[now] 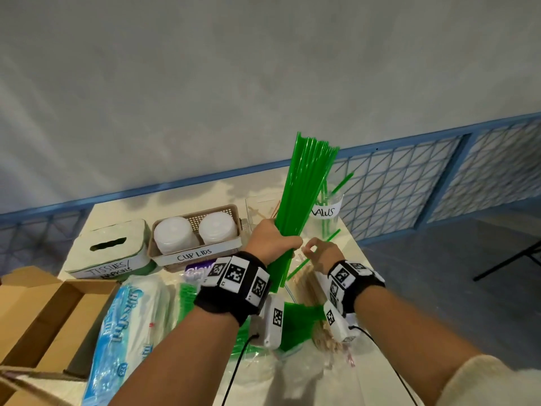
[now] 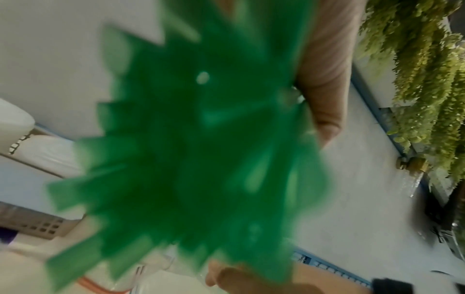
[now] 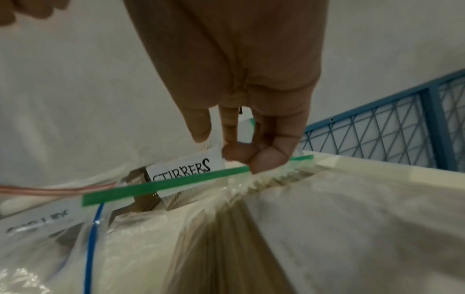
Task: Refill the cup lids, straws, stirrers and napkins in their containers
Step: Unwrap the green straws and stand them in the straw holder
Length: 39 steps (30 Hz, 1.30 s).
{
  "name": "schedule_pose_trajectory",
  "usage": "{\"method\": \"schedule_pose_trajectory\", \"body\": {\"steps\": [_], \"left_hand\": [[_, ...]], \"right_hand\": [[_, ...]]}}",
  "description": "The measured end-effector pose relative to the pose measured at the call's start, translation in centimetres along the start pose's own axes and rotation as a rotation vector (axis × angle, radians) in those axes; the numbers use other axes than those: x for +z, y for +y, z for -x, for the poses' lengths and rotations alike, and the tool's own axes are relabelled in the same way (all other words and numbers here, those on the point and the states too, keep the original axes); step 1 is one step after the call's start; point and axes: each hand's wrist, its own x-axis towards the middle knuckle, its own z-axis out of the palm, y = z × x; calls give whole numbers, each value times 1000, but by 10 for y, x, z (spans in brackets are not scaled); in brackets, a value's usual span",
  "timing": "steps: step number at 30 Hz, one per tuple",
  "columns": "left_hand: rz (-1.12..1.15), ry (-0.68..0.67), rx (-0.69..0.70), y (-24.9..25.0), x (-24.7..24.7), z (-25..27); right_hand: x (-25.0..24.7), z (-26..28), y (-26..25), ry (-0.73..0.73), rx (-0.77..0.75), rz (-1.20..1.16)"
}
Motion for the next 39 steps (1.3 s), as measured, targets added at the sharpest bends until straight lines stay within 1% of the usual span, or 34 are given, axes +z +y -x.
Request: {"method": "schedule_pose_trajectory", "body": {"steps": [2,4,6,8,10,13,15,16,17,19,22,24,28,32,35,37,38,39], "left_hand": [[10,11,-18,-2,0,-1],[29,17,-26,-5,0,-1],[37,17,-30,-7,-1,0],[45,14,-28,-9,-1,0],[52,11,-22,-10,-3,1],[62,5,-4,-10,-4,2],[82,3,4,-9,-4,3],[90,1,11,-8,-4,3],[96,0,19,-7,-3,4],[100,3,34,-4,-1,6],[111,15,63,-1,8,11],[129,51,85,0,13,14],[241,99,87,-1,18,16],[293,77,95,2,18,18],[291,98,99,5,19,18],[303,129,106,7,18,17],[293,145,122,9,17,16],[256,155,146,12,15,16]], "right_hand": [[5,-6,-7,-61,46,77],[11,-10,-9,-85,87,124],[14,-11,-10,-81,122,153],[13,-8,-8,-58,148,134],[14,-5,0,-5,175,-21],[10,11,12,117,189,-375],[5,32,16,204,128,-661],[2,45,18,258,68,-763],[-2,58,17,320,0,-811],[-6,78,13,396,-109,-789],[-12,99,-8,350,-233,-624],[-15,106,-20,314,-278,-500],[-21,114,-33,310,-259,-402],[-24,124,-44,271,-292,-427],[-24,122,-43,313,-313,-288],[-31,122,-40,305,-305,-295],[-37,122,-38,330,-300,-323],[-45,121,-35,368,-285,-404]]}}
